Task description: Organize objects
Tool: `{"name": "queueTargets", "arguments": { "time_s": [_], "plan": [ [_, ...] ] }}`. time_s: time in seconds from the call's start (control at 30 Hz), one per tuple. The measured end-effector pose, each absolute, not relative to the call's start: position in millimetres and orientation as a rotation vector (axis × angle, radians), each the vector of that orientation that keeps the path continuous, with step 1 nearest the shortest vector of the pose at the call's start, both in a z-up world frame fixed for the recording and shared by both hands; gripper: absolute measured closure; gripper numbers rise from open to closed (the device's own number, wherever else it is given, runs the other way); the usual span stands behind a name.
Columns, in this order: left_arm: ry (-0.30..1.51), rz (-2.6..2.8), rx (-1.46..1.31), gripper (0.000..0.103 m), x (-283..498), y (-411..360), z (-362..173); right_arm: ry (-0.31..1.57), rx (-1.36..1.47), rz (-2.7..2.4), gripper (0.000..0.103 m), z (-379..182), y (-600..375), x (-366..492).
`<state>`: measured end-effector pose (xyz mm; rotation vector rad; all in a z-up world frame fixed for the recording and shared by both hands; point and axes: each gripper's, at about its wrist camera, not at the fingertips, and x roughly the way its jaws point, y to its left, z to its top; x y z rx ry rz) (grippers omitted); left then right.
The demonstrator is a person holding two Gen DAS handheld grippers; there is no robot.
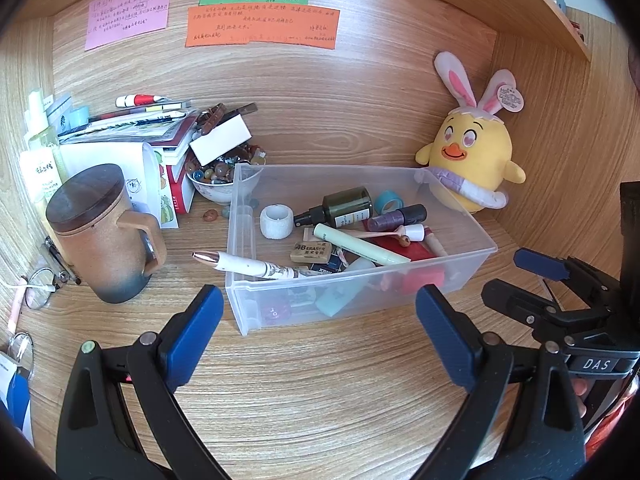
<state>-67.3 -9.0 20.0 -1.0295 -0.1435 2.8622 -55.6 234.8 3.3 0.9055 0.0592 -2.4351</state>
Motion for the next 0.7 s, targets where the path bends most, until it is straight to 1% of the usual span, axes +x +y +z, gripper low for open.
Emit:
{"name": "queueTargets", "arguments": {
  "time_s": [0.6,0.7],
  "plan": [
    [-0.102,2.860,-1.024,0.005,-62.8,-2.5,19.5,0.056,0.919,-2.427,0.015,0.9,234.2,-53.5],
    [-0.112,2.851,-1.042,0.002,-64.4,-3.3,17.9,0.056,0.925,-2.426,0.015,-0.1,235.0,-55.2]
  ]
}}
